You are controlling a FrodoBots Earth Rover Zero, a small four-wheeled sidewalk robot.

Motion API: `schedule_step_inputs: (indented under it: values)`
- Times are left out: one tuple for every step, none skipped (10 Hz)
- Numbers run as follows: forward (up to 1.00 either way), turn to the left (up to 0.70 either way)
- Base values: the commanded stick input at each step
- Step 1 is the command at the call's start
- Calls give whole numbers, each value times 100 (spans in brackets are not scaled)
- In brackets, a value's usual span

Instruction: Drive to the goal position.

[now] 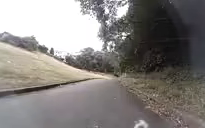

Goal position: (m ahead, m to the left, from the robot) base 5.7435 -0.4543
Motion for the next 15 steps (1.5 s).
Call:
schedule_step_inputs:
  values:
    - [70, 0]
    - [70, 0]
    - [70, 0]
    - [70, 0]
    - [70, 0]
    - [70, 0]
    - [70, 0]
    - [70, 0]
    - [70, 0]
    - [70, 0]
    - [70, 0]
    - [70, 0]
    - [70, 0]
    - [70, 0]
    - [70, 0]
